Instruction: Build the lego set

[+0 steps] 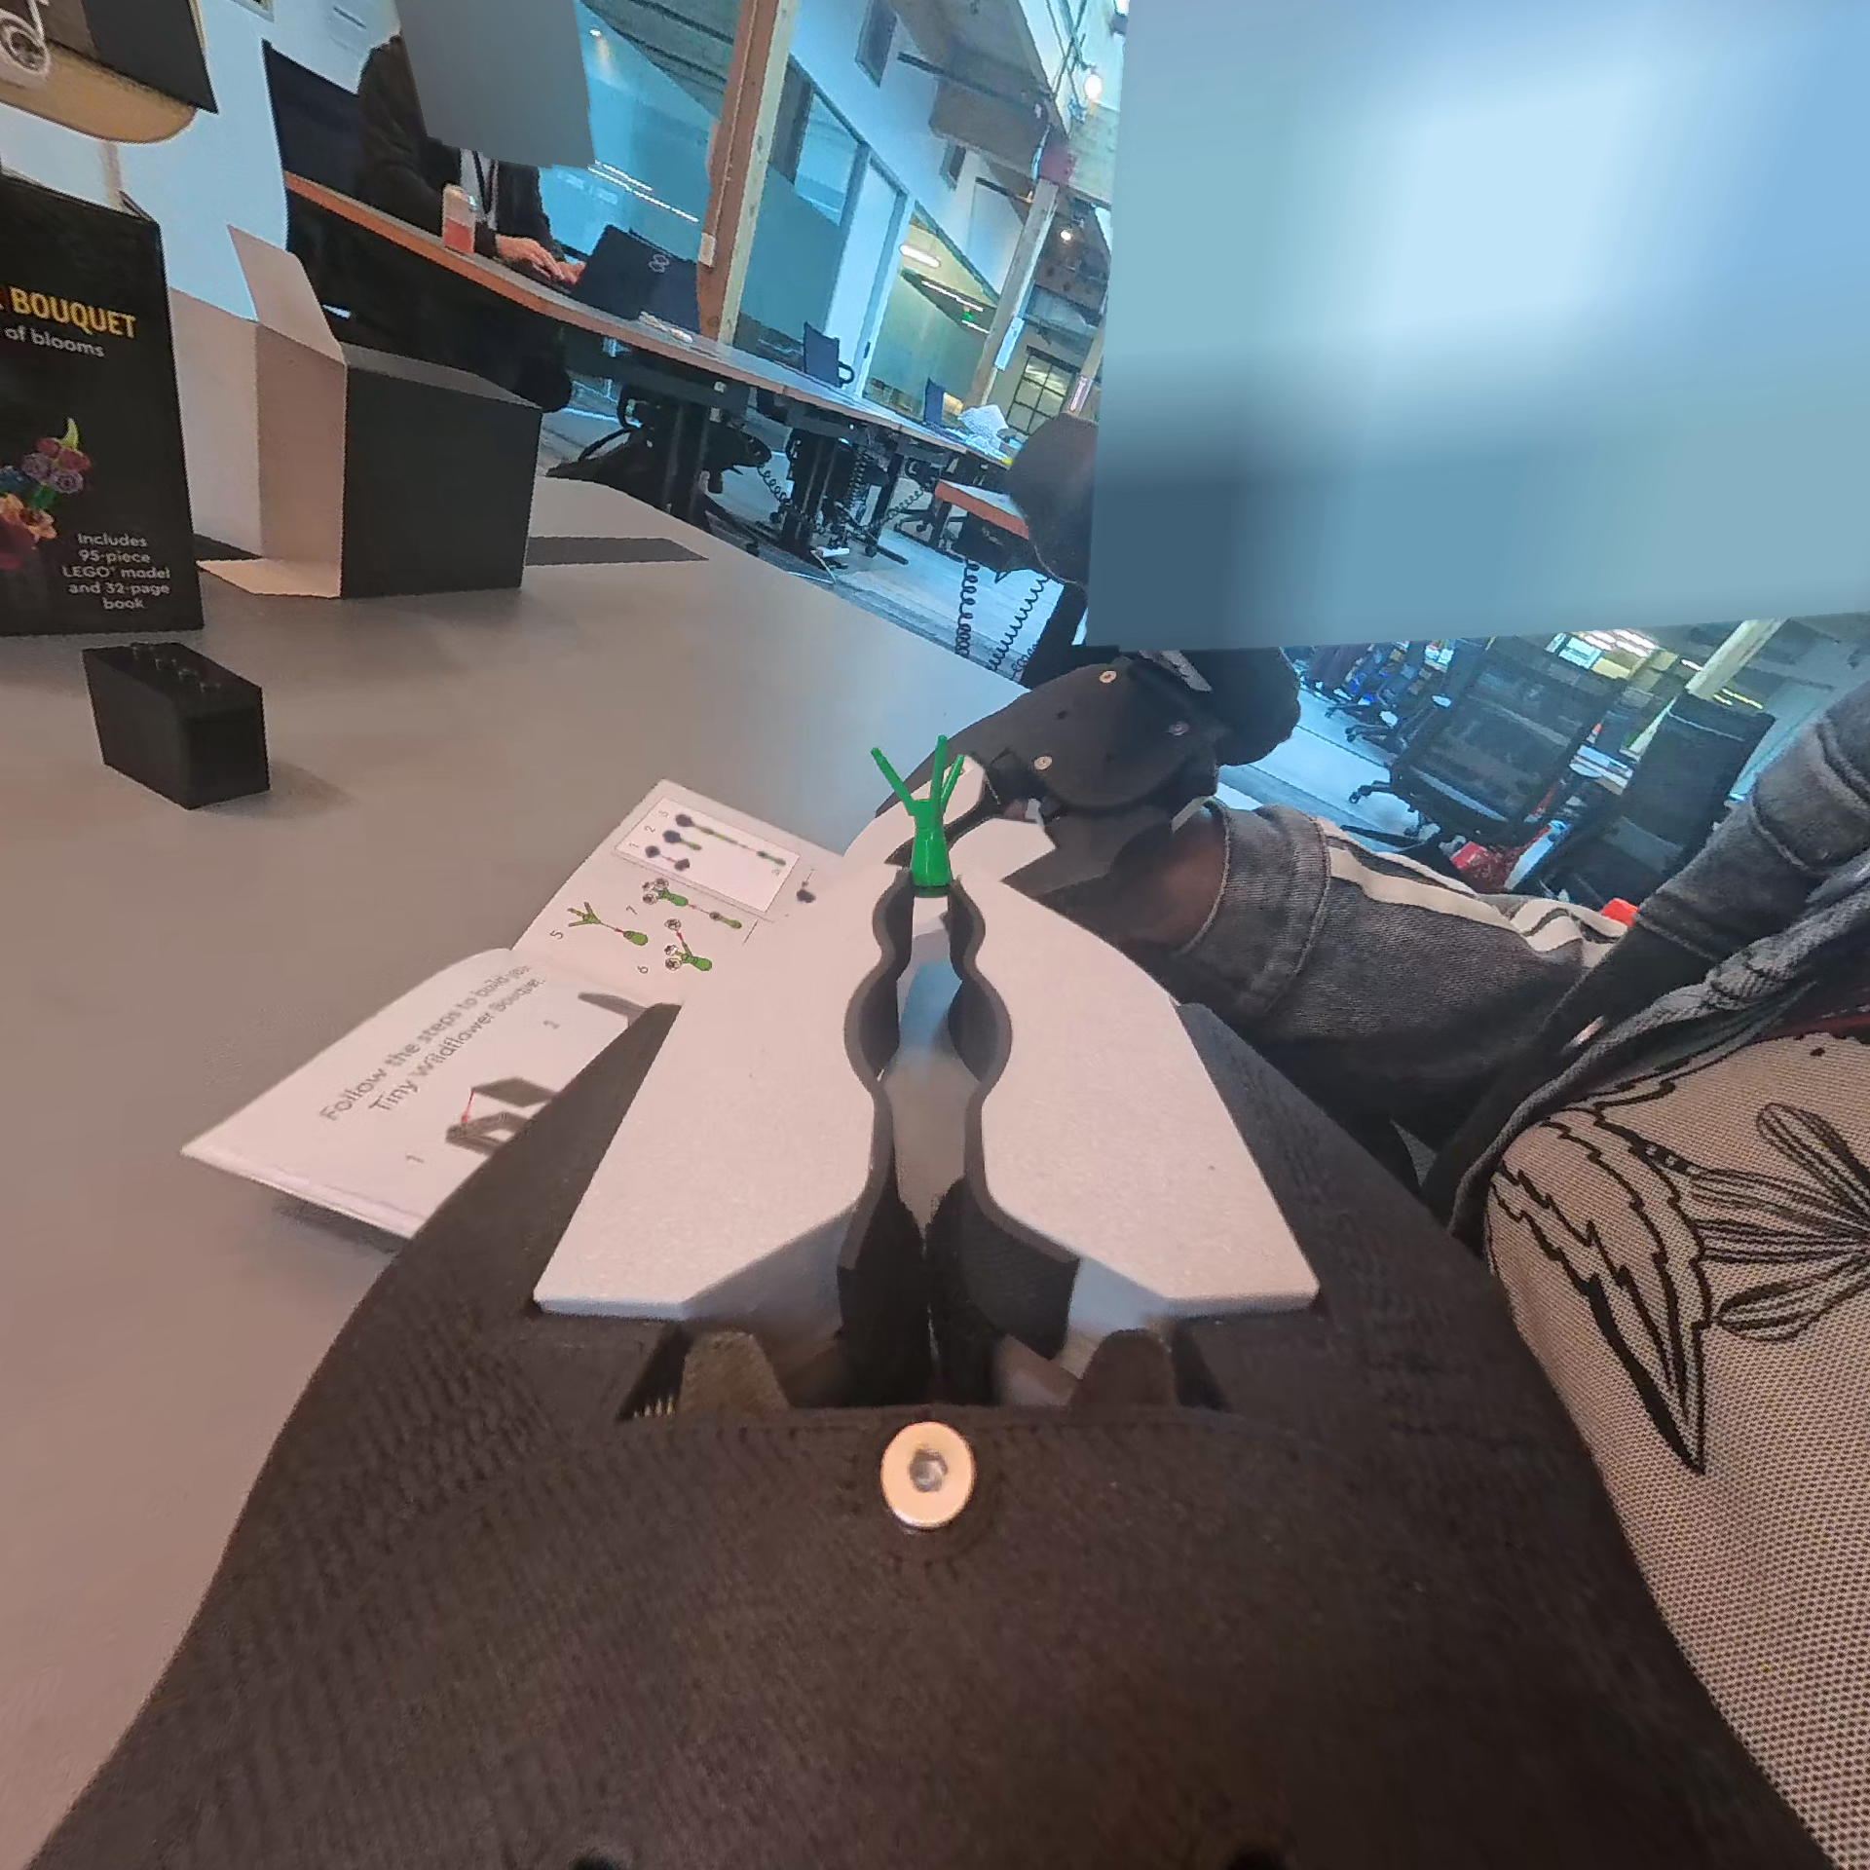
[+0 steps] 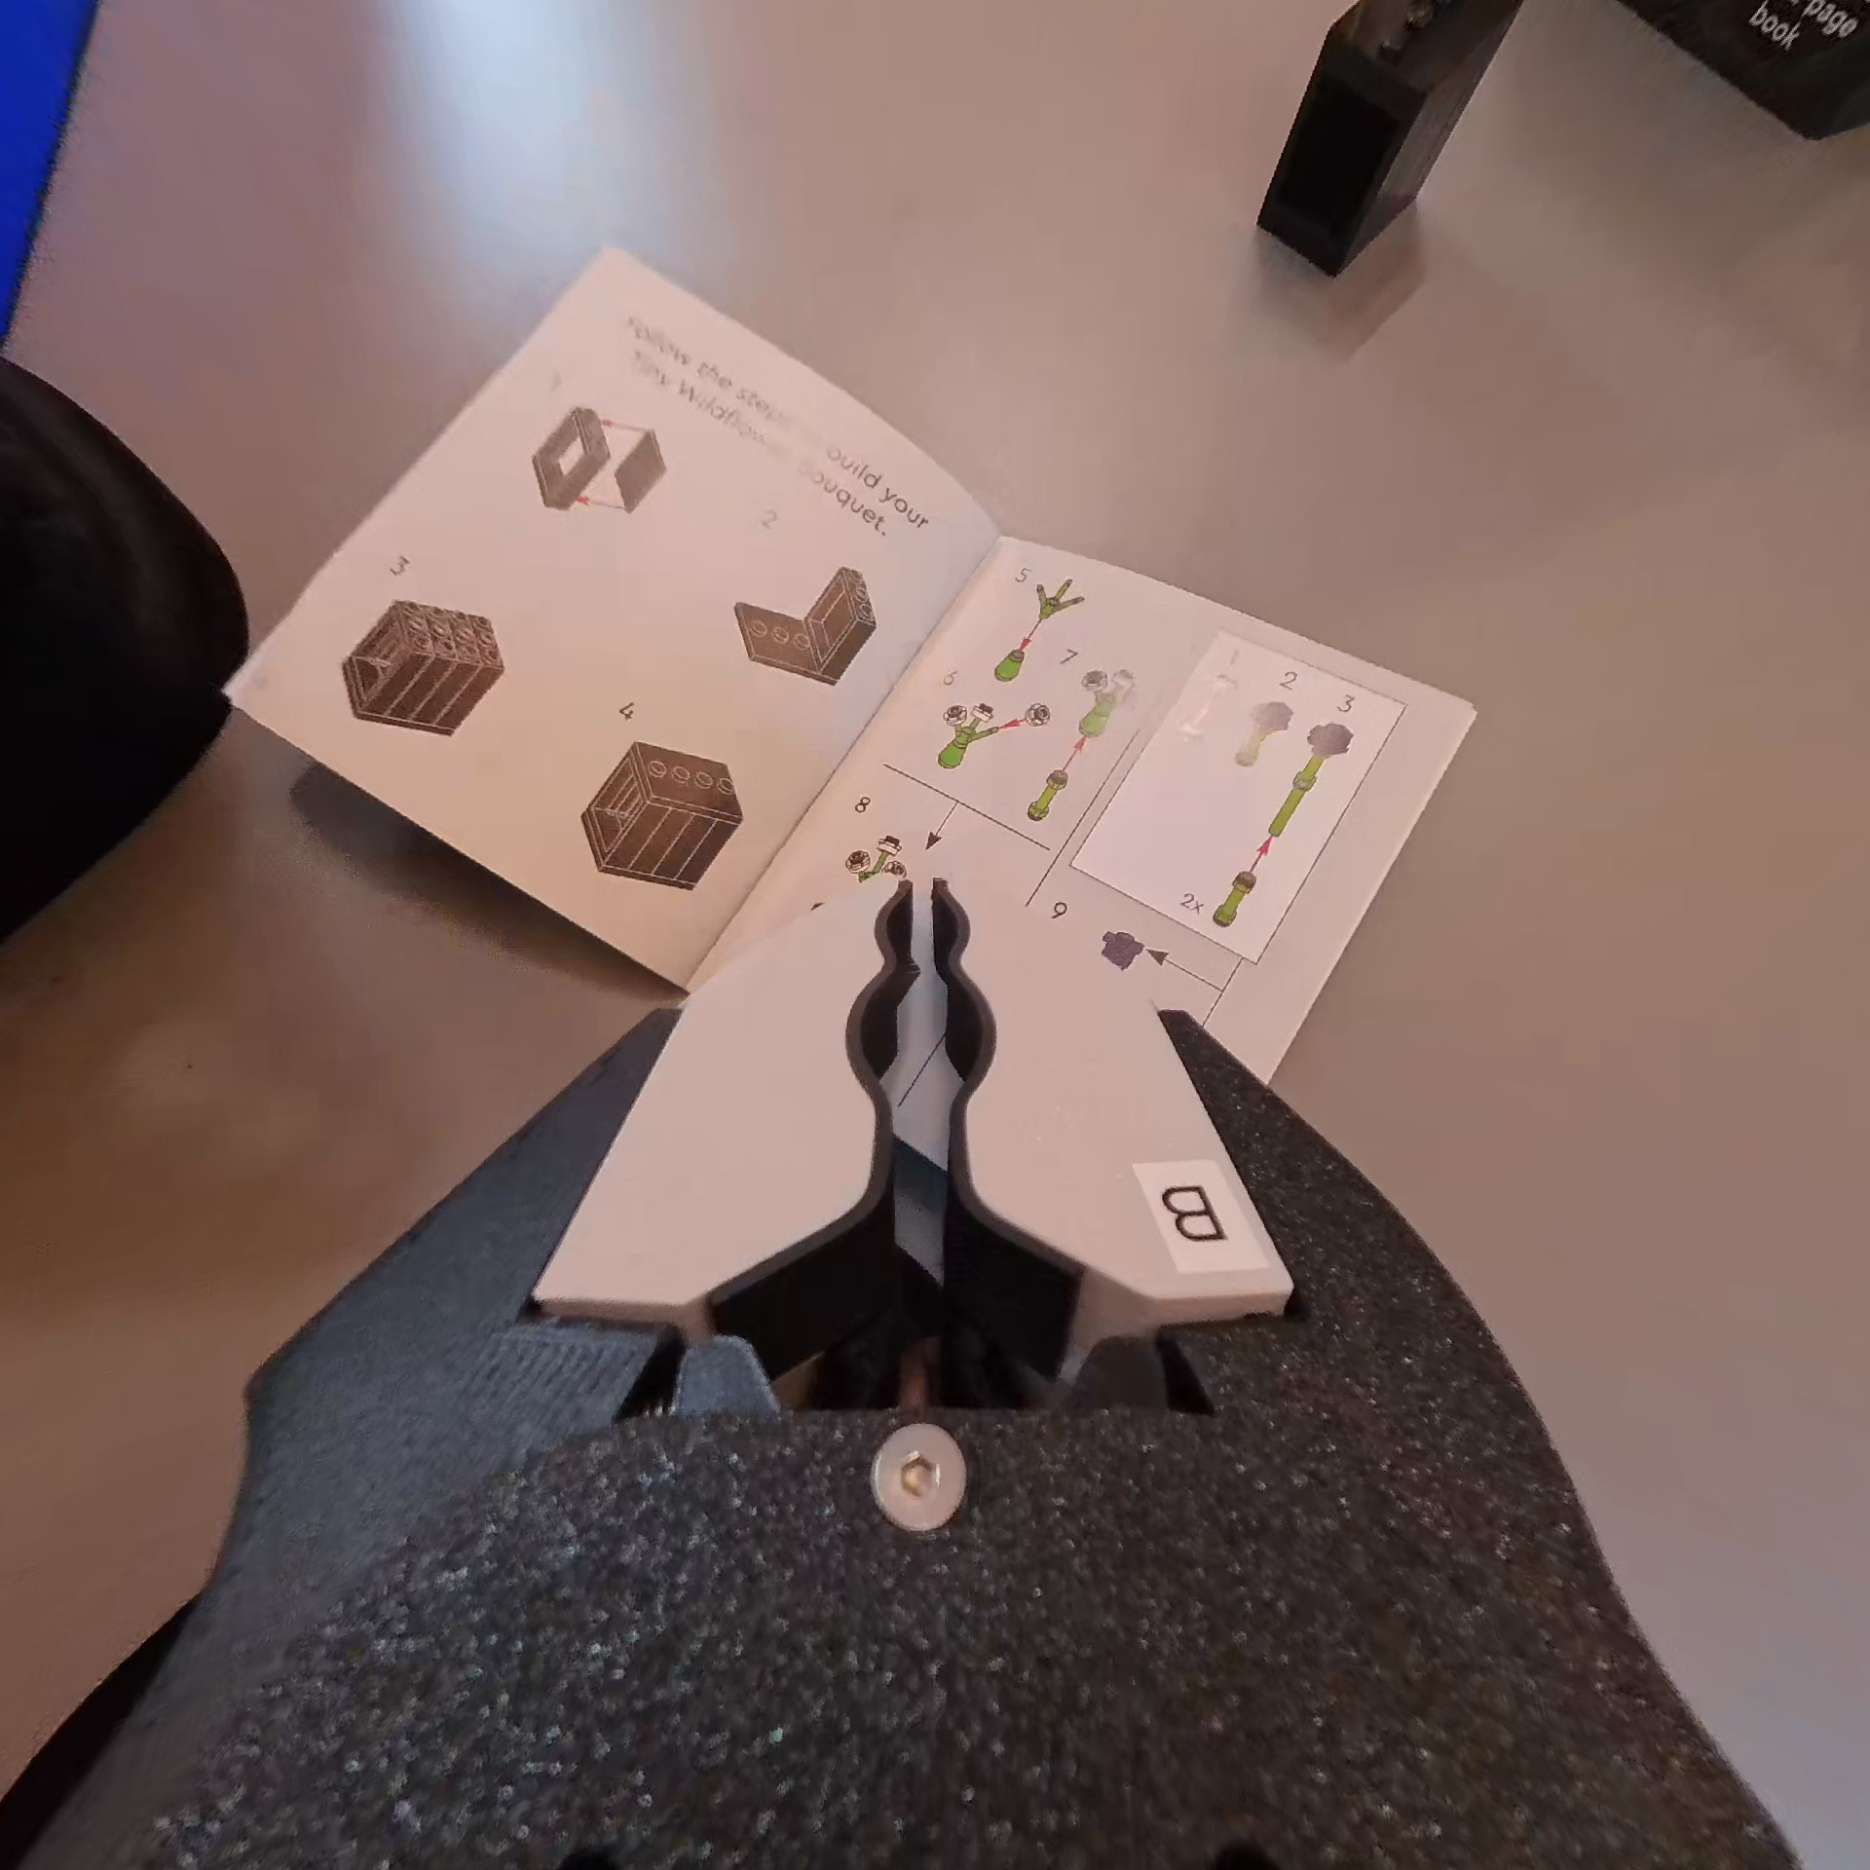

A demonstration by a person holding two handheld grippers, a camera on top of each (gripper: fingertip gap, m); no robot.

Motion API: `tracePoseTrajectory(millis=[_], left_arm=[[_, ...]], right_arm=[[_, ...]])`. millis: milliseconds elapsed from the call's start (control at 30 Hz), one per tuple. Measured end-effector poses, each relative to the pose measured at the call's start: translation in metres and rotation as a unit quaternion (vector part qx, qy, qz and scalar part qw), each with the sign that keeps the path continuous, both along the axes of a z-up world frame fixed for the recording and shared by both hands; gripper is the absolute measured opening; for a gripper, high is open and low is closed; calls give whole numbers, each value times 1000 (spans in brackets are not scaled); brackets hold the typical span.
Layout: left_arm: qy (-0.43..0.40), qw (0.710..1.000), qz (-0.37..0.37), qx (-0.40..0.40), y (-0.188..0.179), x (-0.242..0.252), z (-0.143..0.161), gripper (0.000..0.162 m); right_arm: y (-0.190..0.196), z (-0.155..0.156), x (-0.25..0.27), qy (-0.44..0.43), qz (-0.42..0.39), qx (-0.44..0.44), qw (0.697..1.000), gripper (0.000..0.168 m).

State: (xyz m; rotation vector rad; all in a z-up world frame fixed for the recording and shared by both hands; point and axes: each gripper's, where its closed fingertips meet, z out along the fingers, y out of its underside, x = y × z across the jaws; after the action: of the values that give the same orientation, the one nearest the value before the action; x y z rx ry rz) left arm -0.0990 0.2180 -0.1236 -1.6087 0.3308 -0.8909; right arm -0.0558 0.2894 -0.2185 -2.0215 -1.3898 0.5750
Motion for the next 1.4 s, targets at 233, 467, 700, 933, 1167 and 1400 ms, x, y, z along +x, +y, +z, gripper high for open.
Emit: tracePoseTrajectory(millis=[233,467,700,933,1167,1400], left_arm=[[3,1000,1,1,0,0,0,6],[6,999,17,37,-1,-4,8,6],[49,994,51,80,-1,-6,13,7],[74,992,56,90,-2,-2,13,7],[97,989,61,92,-1,0,10,7],[88,989,78,90,-7,-7,26,37]], right_arm=[[-1,6,-1,17,-3,1,1000,6],[-39,107,-31,357,57,-131,923,29],[-76,123,-58,436,74,-201,874,21],[-81,120,-65,415,80,-143,895,13],[-80,118,-61,388,84,-74,915,4],[-61,136,-38,424,70,-19,903,4]])
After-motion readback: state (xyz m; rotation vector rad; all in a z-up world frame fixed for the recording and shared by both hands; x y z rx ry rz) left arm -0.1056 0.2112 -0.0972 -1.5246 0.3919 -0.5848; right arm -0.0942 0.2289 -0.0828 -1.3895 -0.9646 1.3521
